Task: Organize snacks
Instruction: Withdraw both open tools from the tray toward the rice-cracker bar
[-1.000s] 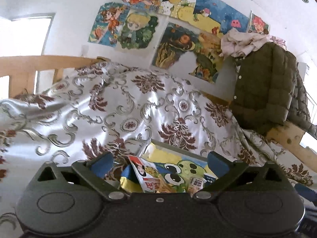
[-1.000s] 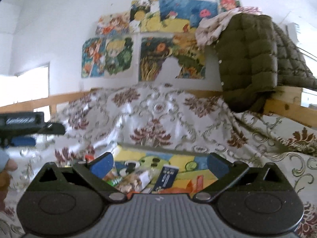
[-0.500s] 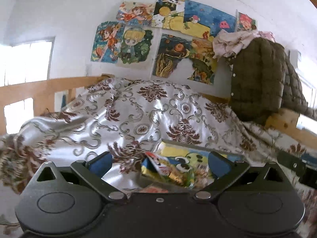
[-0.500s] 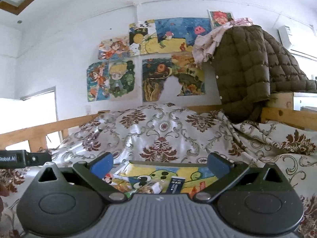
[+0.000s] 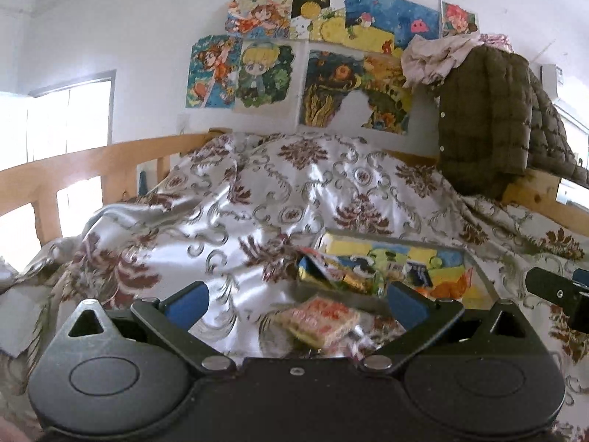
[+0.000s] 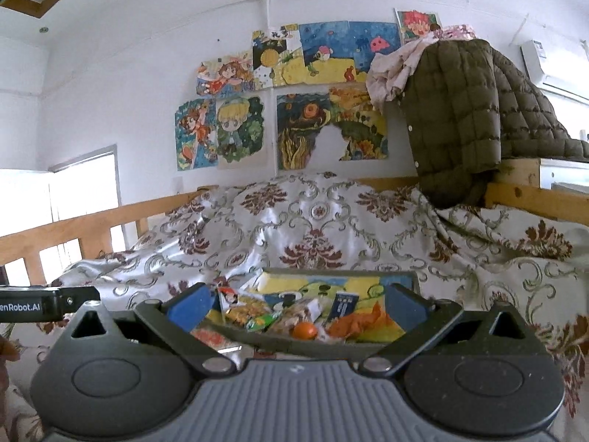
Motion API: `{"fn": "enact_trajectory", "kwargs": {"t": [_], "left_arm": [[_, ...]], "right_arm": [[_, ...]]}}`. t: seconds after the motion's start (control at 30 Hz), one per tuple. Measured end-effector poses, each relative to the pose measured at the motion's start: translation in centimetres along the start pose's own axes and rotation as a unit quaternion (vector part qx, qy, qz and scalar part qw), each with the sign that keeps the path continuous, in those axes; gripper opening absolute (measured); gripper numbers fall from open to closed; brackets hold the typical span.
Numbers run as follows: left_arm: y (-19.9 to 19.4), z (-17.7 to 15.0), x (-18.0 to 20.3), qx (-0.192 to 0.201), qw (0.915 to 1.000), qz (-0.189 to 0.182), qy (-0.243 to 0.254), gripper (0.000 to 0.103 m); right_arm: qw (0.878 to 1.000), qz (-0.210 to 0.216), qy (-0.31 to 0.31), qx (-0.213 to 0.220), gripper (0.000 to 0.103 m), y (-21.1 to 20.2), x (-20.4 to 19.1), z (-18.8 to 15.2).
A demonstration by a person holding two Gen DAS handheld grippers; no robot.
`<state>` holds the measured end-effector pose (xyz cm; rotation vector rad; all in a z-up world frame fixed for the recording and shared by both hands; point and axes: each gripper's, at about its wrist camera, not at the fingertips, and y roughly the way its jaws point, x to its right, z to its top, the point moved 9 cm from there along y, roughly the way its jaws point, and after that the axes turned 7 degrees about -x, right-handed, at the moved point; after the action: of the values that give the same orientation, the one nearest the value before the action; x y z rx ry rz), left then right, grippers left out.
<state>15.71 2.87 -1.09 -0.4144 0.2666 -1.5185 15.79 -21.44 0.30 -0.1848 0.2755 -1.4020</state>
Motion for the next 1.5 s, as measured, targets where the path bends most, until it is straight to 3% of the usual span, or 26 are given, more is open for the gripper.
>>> {"fn": "enact_trajectory", "kwargs": {"t": [0.43, 0.8, 1.13, 1.5], "left_arm": [[-2.5, -1.6, -1.9, -0.019, 0.9992, 0.013, -0.033, 0.102], [-1.3, -2.7, -1.6, -0.05, 0.998, 0.038, -0.009, 0.102], [-0.8, -3.2, -1.6, -0.07, 0.9964, 0.047, -0.002, 0.102], [1.7, -3.0, -0.6, -0.113, 0.9934, 0.005, 0.022, 0.102]], "right_arm": [[0.997, 0.003, -0.018, -0.07, 0.103, -1.3, -2.3, -3.8], [0.991, -0.022, -0.019, -0.128, 0.103, 0.0, -2.1, -5.6], [0.988, -0.021, -0.031, -0.149, 0.103, 0.8, -2.4, -6.3], [0.985, -0.021, -0.032, -0.169, 0.103, 1.6, -2.4, -6.9]]}}
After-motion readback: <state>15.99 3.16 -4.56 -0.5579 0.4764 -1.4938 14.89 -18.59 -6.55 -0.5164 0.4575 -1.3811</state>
